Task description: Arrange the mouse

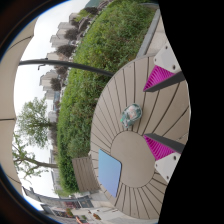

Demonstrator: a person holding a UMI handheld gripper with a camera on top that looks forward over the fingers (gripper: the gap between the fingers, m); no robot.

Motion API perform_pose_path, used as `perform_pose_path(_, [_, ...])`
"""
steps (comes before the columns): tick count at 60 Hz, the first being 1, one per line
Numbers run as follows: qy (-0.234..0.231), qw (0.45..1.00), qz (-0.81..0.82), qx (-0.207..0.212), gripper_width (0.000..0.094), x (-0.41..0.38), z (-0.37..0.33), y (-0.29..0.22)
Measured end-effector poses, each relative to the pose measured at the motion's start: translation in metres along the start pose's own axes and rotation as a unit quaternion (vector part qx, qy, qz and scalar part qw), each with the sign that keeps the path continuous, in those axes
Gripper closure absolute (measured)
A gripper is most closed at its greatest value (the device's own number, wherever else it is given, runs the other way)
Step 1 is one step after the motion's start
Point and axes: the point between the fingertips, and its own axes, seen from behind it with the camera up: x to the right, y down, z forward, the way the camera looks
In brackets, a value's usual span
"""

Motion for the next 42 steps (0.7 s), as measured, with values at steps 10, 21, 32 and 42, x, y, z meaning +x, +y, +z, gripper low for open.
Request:
perform_pose_path(10, [-0.001, 1.000, 0.009, -0.014, 0.0081, 0.010, 0.044, -0.006])
perform_pose_path(21, [-0.013, 0.999, 0.012, -0.027, 0.0080, 0.012, 0.088, -0.011])
perform_pose_path(32, [-0.014, 0.999, 0.013, -0.036, 0.0072, 0.015, 0.111, -0.020])
perform_pose_path(42, [-0.024, 0.999, 0.011, -0.043, 0.0099, 0.012, 0.112, -0.021])
